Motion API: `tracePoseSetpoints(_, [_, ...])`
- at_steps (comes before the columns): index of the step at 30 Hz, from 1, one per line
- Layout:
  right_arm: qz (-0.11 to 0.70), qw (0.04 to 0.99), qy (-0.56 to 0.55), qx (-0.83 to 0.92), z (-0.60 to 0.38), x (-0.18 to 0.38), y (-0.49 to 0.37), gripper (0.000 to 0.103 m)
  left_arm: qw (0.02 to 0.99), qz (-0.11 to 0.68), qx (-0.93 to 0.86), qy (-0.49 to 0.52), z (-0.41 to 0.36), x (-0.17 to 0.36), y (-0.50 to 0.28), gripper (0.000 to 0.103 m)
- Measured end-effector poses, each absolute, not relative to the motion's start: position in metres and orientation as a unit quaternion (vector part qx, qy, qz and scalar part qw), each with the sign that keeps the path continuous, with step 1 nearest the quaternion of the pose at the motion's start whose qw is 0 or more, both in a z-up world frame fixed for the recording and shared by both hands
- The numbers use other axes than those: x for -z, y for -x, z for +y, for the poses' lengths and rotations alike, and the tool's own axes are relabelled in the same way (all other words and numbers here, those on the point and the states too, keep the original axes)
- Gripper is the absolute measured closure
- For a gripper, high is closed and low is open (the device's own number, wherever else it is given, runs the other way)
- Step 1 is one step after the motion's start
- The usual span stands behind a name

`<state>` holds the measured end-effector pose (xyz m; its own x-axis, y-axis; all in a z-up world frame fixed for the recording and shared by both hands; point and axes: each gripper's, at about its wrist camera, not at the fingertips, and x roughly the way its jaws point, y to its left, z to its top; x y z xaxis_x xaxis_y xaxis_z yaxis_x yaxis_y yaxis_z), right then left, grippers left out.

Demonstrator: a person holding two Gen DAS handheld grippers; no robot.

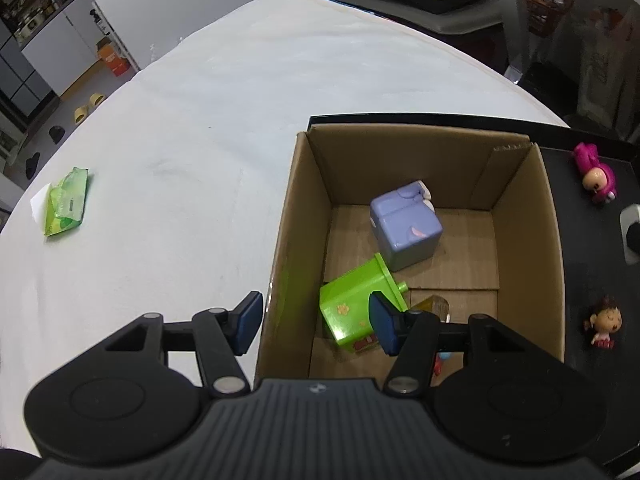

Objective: Organize rigid objects
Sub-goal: 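Carry the white plug with the right gripper toward the box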

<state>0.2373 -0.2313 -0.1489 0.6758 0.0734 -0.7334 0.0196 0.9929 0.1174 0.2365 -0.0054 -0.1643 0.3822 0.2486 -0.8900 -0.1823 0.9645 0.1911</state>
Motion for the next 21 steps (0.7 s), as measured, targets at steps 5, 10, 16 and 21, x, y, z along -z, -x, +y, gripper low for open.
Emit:
tracePoseSetpoints(5, [0.401, 0.915, -0.054, -0.010, -0.218, 0.139, -0.229, 0.042, 0.835, 0.536, -0.115, -0.029, -0.003, 0.168, -0.232, 0.046])
tracePoseSetpoints(10, [0.395, 0.918, -0.045, -0.002, -0.206, 0.130, -0.221, 0.042, 0.839, 0.535, -0.100, -0.011, 0.006, 0.171, -0.232, 0.046])
tracePoseSetpoints(16, [0.385, 0.922, -0.036, 0.009, -0.191, 0.116, -0.216, 0.042, 0.846, 0.527, -0.080, 0.006, 0.014, 0.175, -0.229, 0.046])
tracePoseSetpoints(21, [0.378, 0.925, -0.040, 0.016, -0.179, 0.105, -0.215, 0.042, 0.851, 0.520, -0.063, 0.035, 0.021, 0.177, -0.227, 0.046])
